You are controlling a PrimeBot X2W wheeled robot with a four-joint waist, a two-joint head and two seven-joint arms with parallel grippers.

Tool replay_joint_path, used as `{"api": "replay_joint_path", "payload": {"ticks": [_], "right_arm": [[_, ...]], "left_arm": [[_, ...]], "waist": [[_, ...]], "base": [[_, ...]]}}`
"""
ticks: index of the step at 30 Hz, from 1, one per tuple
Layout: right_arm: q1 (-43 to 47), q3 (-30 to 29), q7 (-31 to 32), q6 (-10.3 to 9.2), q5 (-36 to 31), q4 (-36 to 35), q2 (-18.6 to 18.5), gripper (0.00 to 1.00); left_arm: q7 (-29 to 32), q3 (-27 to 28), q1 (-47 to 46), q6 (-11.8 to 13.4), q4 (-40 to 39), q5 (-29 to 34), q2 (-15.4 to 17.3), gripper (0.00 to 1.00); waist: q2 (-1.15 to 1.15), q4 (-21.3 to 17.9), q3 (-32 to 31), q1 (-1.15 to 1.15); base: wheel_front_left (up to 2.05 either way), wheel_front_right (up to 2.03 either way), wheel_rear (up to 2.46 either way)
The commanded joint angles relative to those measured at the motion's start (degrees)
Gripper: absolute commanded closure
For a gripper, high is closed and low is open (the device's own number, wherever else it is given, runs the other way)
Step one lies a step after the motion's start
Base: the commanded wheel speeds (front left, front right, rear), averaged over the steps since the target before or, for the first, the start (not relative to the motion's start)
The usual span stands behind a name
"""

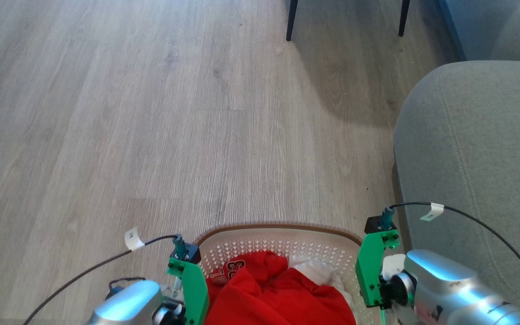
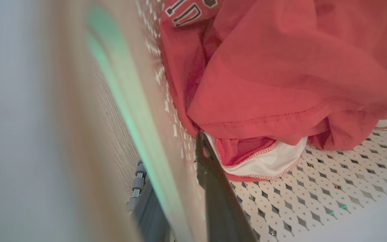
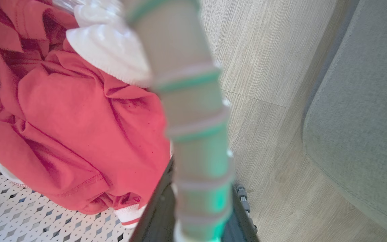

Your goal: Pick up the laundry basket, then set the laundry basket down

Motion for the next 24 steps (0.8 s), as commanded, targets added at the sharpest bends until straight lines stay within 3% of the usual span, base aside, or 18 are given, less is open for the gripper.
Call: {"api": "replay_joint_path", "payload": {"ticks": [1, 24], "right_arm": [[-1.9, 0.7, -0.4, 1.0, -1.3, -1.7, 1.0, 1.0], [-2.8, 0.7, -0.6, 1.0, -0.9, -1.9, 0.5, 1.0]], "left_arm": [[0.9, -1.0, -1.4, -2.1, -2.5, 1.3, 0.4, 1.0], [0.7, -1.0, -1.7, -2.1, -1.8, 0.9, -0.4, 1.0]], "waist": [[0.0, 0.0, 0.0, 0.01], [0.0, 0.6, 0.0, 0.01]], "base": [[0.0, 0.0, 0.0], [0.0, 0.0, 0.0]]}}
